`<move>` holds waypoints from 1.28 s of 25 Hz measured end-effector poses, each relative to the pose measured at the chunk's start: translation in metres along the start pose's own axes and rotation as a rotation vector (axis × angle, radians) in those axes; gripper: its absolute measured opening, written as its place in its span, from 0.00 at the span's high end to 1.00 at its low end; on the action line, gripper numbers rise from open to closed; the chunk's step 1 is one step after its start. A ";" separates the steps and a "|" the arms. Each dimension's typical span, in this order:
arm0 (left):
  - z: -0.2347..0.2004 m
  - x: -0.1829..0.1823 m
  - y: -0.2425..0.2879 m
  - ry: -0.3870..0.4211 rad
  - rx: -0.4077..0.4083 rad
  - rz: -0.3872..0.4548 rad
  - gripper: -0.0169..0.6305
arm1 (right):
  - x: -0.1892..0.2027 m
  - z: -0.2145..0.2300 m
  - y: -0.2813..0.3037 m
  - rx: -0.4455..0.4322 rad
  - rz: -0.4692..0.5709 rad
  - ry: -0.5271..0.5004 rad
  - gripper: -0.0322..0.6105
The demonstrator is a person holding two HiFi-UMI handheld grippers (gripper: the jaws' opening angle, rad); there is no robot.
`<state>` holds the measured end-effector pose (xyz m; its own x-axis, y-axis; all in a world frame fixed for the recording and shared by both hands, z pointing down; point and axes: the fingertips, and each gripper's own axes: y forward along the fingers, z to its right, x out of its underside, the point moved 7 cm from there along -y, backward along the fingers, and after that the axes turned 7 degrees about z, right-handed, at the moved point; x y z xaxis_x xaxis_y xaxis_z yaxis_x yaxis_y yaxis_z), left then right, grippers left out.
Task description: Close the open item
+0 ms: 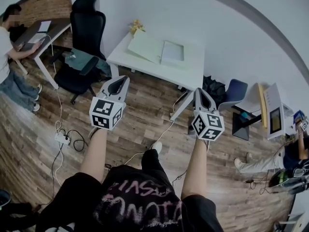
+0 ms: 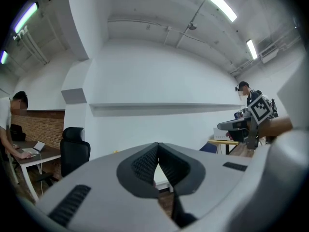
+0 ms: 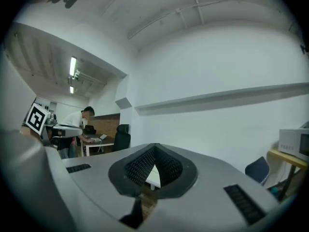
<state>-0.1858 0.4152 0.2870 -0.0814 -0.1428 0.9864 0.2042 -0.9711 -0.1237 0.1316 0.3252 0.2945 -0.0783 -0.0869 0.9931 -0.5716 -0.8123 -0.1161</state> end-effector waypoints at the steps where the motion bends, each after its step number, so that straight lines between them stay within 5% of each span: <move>1: -0.001 0.001 0.004 0.001 0.002 0.000 0.97 | 0.003 0.003 0.004 0.001 -0.008 0.001 0.93; 19: -0.029 0.056 0.161 -0.066 -0.071 -0.079 0.97 | 0.069 0.117 0.135 0.028 -0.130 0.004 0.93; 25: -0.042 0.072 0.218 -0.092 -0.151 -0.107 0.97 | 0.088 0.166 0.184 -0.003 -0.164 0.020 0.93; 32: -0.044 0.072 0.259 -0.033 -0.215 -0.144 0.97 | 0.093 0.198 0.231 -0.062 -0.170 0.051 0.93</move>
<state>-0.1815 0.1447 0.3216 -0.0620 0.0026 0.9981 -0.0192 -0.9998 0.0015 0.1538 0.0155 0.3631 -0.0166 0.0788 0.9968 -0.6288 -0.7759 0.0509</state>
